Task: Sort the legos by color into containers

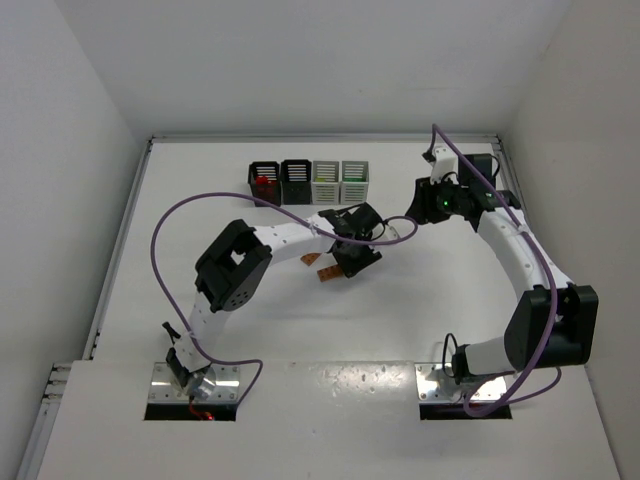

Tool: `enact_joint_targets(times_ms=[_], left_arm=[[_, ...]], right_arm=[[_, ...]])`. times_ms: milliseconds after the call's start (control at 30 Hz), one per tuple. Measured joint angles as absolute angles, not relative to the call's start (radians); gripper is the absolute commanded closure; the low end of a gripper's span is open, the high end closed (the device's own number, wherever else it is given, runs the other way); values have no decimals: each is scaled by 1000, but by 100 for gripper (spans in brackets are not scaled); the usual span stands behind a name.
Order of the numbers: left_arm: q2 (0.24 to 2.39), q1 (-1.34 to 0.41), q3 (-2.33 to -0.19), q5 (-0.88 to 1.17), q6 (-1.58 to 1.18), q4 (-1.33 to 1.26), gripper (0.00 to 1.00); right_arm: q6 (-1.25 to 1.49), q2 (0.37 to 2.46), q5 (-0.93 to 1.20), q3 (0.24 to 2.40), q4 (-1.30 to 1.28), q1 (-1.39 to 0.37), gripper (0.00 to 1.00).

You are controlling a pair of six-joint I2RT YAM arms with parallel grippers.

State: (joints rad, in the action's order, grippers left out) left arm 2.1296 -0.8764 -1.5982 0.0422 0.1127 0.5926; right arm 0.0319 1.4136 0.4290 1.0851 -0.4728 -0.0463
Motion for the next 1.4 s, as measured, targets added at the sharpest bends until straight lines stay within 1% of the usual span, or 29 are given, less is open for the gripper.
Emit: enact_joint_targets(times_ms=[567,1033,1267,1400], left_arm=[[2130,-849,-1597,41,128,593,56],[2130,-849,-1562,60,131,580,57],[2130,-852,-1560,68,133,575,73],[2130,-855,-1560,71,136,574,76]], right_arm=[[35,1414,458,1085,-473,-41,63],[35,1423,466,1085,-473,-35,63],[35,1428,473,1085,-473,-35,63],[35,1428,474,1085,-472,-35,63]])
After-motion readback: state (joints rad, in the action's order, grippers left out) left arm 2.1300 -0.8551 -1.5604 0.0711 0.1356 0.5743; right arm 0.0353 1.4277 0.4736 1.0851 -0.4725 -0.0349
